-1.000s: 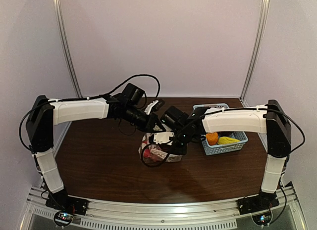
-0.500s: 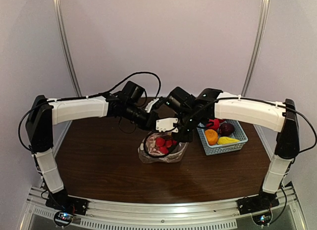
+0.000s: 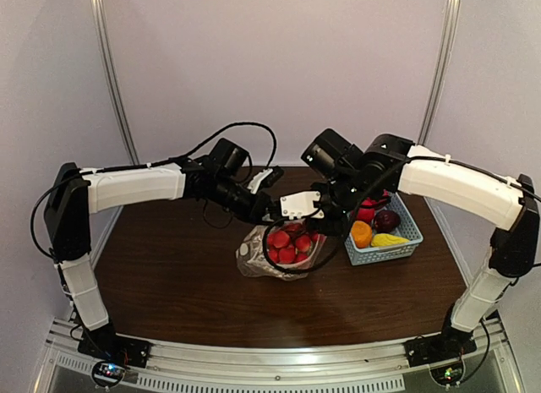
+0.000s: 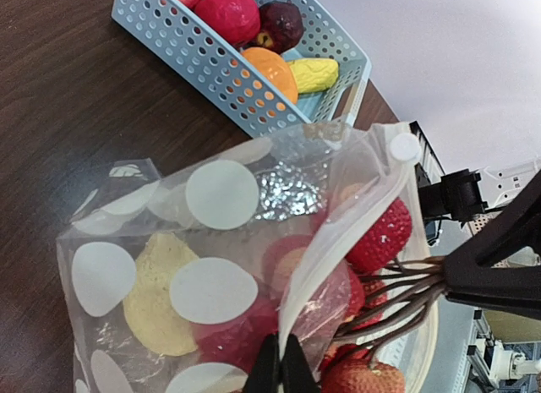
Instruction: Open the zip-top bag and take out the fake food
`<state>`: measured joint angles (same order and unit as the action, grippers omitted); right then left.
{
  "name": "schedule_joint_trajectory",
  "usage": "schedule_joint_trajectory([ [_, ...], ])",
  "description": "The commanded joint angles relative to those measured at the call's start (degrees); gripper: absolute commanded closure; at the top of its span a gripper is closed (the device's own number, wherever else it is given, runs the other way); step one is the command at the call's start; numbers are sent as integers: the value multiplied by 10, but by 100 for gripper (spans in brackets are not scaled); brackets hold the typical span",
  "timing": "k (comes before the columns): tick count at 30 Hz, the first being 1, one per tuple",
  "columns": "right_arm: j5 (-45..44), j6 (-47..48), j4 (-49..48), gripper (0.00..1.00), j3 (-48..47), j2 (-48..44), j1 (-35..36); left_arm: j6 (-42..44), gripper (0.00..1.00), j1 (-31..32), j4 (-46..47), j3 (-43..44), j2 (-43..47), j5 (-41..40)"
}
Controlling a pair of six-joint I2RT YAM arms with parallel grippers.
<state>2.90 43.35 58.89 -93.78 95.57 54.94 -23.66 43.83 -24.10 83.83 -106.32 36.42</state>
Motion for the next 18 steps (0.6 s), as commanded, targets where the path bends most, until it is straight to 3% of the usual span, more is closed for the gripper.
schedule_joint_trajectory([
  [1, 50, 30, 36, 100, 4, -37, -3, 15, 100, -8, -10, 11, 12, -17],
  [10, 160, 22, 63, 100, -44, -40, -8, 17, 100, -16, -9, 9, 11, -12],
  [18, 115, -18, 16, 100, -105, 0, -10, 16, 100, -16, -7, 9, 10, -2],
])
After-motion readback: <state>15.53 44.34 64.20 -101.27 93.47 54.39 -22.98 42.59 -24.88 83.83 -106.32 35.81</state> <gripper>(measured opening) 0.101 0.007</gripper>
